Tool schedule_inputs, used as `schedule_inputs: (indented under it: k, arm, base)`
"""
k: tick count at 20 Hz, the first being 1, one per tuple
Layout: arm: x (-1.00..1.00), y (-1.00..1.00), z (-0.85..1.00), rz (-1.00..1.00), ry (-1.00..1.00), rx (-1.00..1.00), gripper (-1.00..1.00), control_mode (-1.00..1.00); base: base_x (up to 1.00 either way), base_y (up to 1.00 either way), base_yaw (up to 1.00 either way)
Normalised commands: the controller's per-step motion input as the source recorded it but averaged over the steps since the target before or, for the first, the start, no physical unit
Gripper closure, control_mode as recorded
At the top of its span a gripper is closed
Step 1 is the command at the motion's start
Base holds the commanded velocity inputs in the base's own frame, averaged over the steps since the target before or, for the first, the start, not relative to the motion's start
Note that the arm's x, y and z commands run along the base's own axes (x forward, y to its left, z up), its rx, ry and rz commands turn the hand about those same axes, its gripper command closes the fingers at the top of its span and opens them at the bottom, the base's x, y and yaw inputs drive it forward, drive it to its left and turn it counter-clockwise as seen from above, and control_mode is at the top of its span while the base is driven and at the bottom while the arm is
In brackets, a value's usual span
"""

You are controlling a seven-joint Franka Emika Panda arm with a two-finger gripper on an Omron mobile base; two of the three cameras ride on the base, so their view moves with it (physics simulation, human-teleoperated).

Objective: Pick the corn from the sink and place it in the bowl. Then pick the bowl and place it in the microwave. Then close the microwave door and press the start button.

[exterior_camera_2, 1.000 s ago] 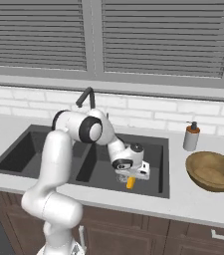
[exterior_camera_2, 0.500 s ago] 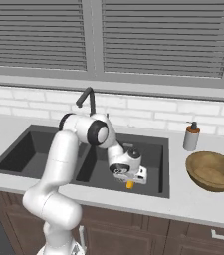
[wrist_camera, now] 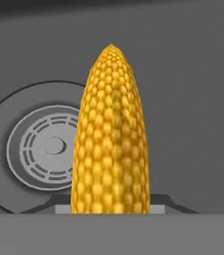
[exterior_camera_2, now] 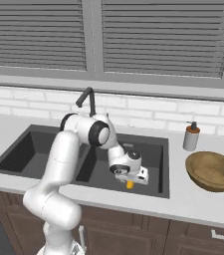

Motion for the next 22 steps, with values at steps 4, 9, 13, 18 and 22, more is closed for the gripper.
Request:
schedule_inputs:
  k: [4, 9, 13, 18, 22]
  arm:
    - [-0.09, 0.09, 0.58, -0.08, -0.02, 0.00, 1.00, -1.00]
    - [-0.14, 0.00, 0.87, -0.12, -0.02, 0.00, 1.00, -1.00]
    - [-0.24, 0.00, 0.98, -0.12, -0.01, 0.02, 1.00, -1.00]
    - [-0.46, -0.09, 0.87, -0.08, -0.07, 0.06, 1.00, -1.00]
    - [-0.44, -0.05, 0.99, -0.06, -0.14, 0.08, 1.00, -1.00]
  base:
    - [0.00, 0.00, 0.00]
    - [0.00, 0.00, 0.00]
    - [0.00, 0.00, 0.00]
    - [0.00, 0.00, 0.00]
    - [0.00, 0.00, 0.00]
